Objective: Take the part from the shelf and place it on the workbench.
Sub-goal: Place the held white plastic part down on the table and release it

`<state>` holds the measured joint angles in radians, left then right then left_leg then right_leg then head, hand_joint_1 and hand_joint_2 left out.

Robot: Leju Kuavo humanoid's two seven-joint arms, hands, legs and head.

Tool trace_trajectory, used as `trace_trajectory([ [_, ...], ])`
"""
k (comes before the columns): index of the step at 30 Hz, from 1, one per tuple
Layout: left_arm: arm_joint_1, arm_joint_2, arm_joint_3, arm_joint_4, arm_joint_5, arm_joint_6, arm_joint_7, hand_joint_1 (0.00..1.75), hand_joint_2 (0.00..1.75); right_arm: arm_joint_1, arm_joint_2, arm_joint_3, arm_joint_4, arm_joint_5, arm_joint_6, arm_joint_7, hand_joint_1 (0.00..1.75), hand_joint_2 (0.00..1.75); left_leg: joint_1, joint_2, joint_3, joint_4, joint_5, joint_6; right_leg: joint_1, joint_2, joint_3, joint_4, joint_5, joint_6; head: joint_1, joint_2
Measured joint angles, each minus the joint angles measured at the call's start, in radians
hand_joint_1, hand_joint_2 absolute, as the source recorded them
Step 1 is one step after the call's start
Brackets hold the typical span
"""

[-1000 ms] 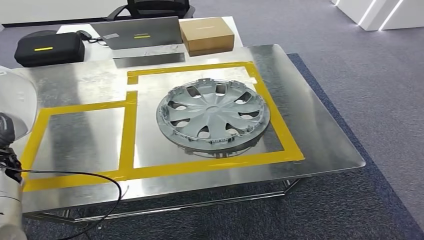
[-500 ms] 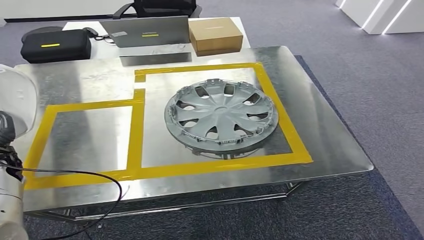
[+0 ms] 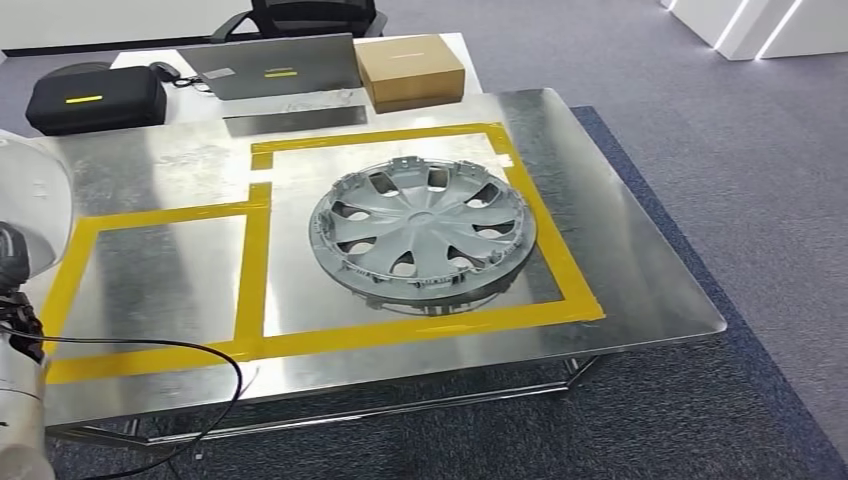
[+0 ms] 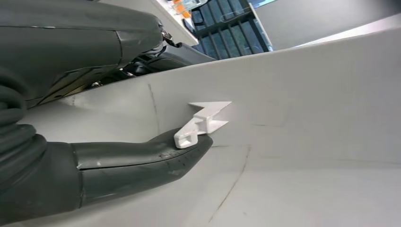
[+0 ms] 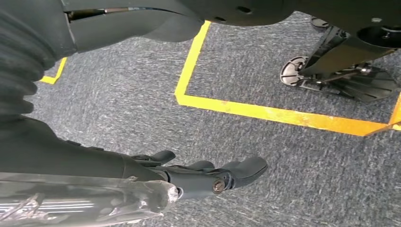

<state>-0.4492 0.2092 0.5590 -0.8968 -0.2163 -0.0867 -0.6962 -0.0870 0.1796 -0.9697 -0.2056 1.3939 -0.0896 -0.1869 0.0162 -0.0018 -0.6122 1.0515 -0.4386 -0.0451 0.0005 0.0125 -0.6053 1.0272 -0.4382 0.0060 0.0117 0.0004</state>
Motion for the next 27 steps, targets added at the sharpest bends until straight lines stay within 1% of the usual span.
trace_trajectory([
  [1,0.0,0.0,0.0,0.0,0.0,0.001,0.0,1.75,1.75,0.0,0.0,0.0,0.0,0.0,0.0,0.0,0.0,1.75,-0.001,0.0,0.016,-0.036,0.007,0.003,0.002,0.0,-0.002,0.001,0.0,0.005,0.0,0.0],
  [2,0.0,0.0,0.0,0.0,0.0,0.001,0.0,1.75,1.75,0.0,0.0,0.0,0.0,0.0,-0.001,0.0,0.0,1.75,-0.002,-0.001,0.021,-0.049,0.005,0.008,0.004,0.0,-0.003,0.0,0.001,0.01,0.0,0.0],
  [4,0.002,0.0,0.0,0.0,0.0,0.002,0.0,1.75,1.75,0.001,0.0,0.0,0.0,0.0,-0.001,0.0,0.0,1.75,-0.002,-0.002,0.02,-0.053,0.007,0.021,0.003,0.0,-0.006,-0.002,0.002,0.021,0.0,0.0],
  [5,0.002,0.0,0.0,0.0,0.001,0.002,0.0,1.75,1.75,0.001,0.0,0.0,0.0,0.0,-0.001,0.0,0.0,1.75,-0.001,-0.002,0.021,-0.054,0.009,0.027,0.002,-0.001,-0.011,0.006,-0.006,0.027,0.002,0.0],
  [6,0.001,0.0,0.0,0.0,0.001,0.002,0.0,1.75,1.75,0.001,0.0,0.0,0.0,0.0,-0.001,0.0,0.0,1.75,0.001,-0.002,0.022,-0.056,0.01,0.033,0.001,-0.002,-0.025,0.035,-0.024,0.033,0.004,0.0],
  [7,0.001,0.0,0.0,0.0,0.001,0.002,0.0,1.75,1.75,0.001,0.0,0.0,0.0,0.0,-0.001,0.0,0.0,1.75,0.002,-0.001,0.022,-0.056,0.01,0.037,0.0,-0.003,-0.049,0.086,-0.052,0.039,0.005,0.0],
  [9,0.001,-0.002,0.0,0.0,0.001,0.002,0.0,1.75,1.75,0.001,0.0,0.0,0.0,0.0,-0.001,0.0,0.0,1.75,0.002,-0.001,0.023,-0.056,0.01,0.041,-0.002,-0.004,-0.115,0.226,-0.114,0.045,0.008,0.0],
  [10,0.001,-0.003,0.0,0.0,0.001,0.002,0.0,1.75,1.75,0.002,0.0,0.0,0.001,0.0,-0.001,0.0,0.0,1.75,0.002,-0.001,0.023,-0.056,0.01,0.041,-0.002,-0.004,-0.14,0.276,-0.128,0.046,0.008,0.0],
  [11,0.001,-0.004,0.0,0.0,0.001,0.002,0.0,1.75,1.75,0.003,0.001,0.0,0.001,0.0,-0.001,0.0,0.0,1.75,0.002,-0.001,0.024,-0.056,0.009,0.041,-0.002,-0.004,-0.149,0.291,-0.124,0.047,0.008,0.0],
  [12,0.002,-0.005,0.0,0.0,0.002,0.002,0.0,1.75,1.75,0.003,0.0,0.0,0.001,0.0,-0.001,0.0,0.0,1.75,0.003,-0.002,0.025,-0.056,0.009,0.041,-0.002,-0.004,-0.136,0.262,-0.099,0.046,0.008,0.0],
  [13,0.002,-0.005,0.0,0.0,0.002,0.002,0.0,1.75,1.75,0.003,0.0,0.0,0.001,0.0,-0.001,0.0,0.0,1.75,0.004,-0.002,0.028,-0.056,0.007,0.039,-0.003,-0.005,-0.105,0.199,-0.063,0.045,0.008,0.0],
  [14,0.002,-0.005,0.0,0.0,0.002,0.002,0.0,1.75,1.75,0.002,0.0,0.0,0.001,0.0,-0.001,0.0,0.0,1.75,0.004,-0.003,0.03,-0.056,0.006,0.036,-0.003,-0.004,-0.067,0.123,-0.033,0.043,0.008,0.0],
  [15,0.002,-0.005,0.0,0.0,0.003,0.002,0.0,1.75,1.75,0.001,0.001,0.0,0.001,0.0,-0.001,0.0,0.0,1.75,0.003,-0.004,0.031,-0.055,0.004,0.032,-0.004,-0.003,-0.033,0.059,-0.011,0.04,0.008,0.0],
  [16,0.001,-0.004,0.0,0.0,0.003,0.002,0.0,1.75,1.75,0.0,0.001,0.0,0.001,0.0,-0.001,0.0,0.0,1.75,0.001,-0.004,0.031,-0.054,0.004,0.026,-0.004,-0.002,-0.011,0.02,-0.002,0.036,0.007,0.0],
  [17,0.001,-0.003,0.0,0.0,0.003,0.002,0.001,1.75,1.75,0.0,0.001,0.0,0.001,0.0,-0.001,0.0,0.0,1.75,0.0,-0.005,0.031,-0.055,0.004,0.021,-0.003,0.0,-0.002,0.004,-0.003,0.031,0.006,0.0],
  [19,0.001,-0.003,0.0,0.0,0.003,0.0,0.002,1.75,1.75,0.001,0.001,0.0,0.001,0.0,-0.001,0.0,0.0,1.75,0.0,-0.005,0.03,-0.059,0.006,0.011,-0.002,0.0,-0.002,0.003,-0.001,0.019,0.005,0.0],
  [20,0.001,-0.002,0.0,0.0,0.004,-0.001,0.002,1.75,1.75,0.002,0.002,0.0,0.001,0.0,-0.001,0.0,0.0,1.75,0.001,-0.005,0.029,-0.056,0.002,0.006,-0.003,0.0,-0.002,0.002,0.001,0.012,0.005,0.0],
  [21,0.001,-0.001,0.0,0.0,0.004,-0.002,0.003,1.75,1.75,0.002,0.002,0.0,0.001,0.0,-0.001,0.0,0.0,1.75,0.001,-0.004,0.021,-0.037,-0.013,0.002,-0.004,0.0,-0.002,0.001,0.002,0.005,0.005,0.0],
  [22,0.001,0.0,0.0,0.0,0.005,-0.002,0.004,1.75,1.75,0.001,0.002,0.0,0.001,0.0,-0.001,-0.001,0.0,1.75,0.001,-0.004,0.003,0.004,-0.04,-0.001,-0.006,0.0,-0.002,-0.001,0.003,-0.001,0.004,0.0],
  [24,0.003,0.0,0.0,0.0,0.006,-0.003,0.005,1.75,1.75,0.001,0.002,0.0,0.0,-0.001,-0.001,-0.001,0.0,1.75,0.001,-0.003,-0.057,0.135,-0.106,-0.004,-0.005,0.0,-0.003,-0.001,0.003,-0.006,0.003,0.0],
  [25,0.005,0.0,0.0,0.001,0.007,-0.003,0.005,1.75,1.75,0.001,0.002,0.0,0.0,-0.001,-0.001,-0.002,0.0,1.75,0.001,-0.003,-0.085,0.194,-0.127,-0.004,-0.004,0.0,-0.003,-0.001,0.003,-0.007,0.003,0.0],
  [26,0.007,0.0,0.0,0.001,0.007,-0.003,0.006,1.75,1.75,0.001,0.002,0.0,0.0,-0.001,-0.001,-0.002,0.0,1.75,0.001,-0.003,-0.1,0.224,-0.129,-0.004,-0.003,0.0,-0.003,-0.001,0.003,-0.007,0.003,0.0],
  [27,0.008,0.001,0.0,0.002,0.007,-0.003,0.006,1.75,1.75,0.002,0.002,0.0,0.0,-0.001,0.0,-0.002,0.0,1.75,0.001,-0.003,-0.098,0.215,-0.111,-0.003,-0.003,0.0,-0.003,-0.001,0.003,-0.007,0.003,0.0],
])
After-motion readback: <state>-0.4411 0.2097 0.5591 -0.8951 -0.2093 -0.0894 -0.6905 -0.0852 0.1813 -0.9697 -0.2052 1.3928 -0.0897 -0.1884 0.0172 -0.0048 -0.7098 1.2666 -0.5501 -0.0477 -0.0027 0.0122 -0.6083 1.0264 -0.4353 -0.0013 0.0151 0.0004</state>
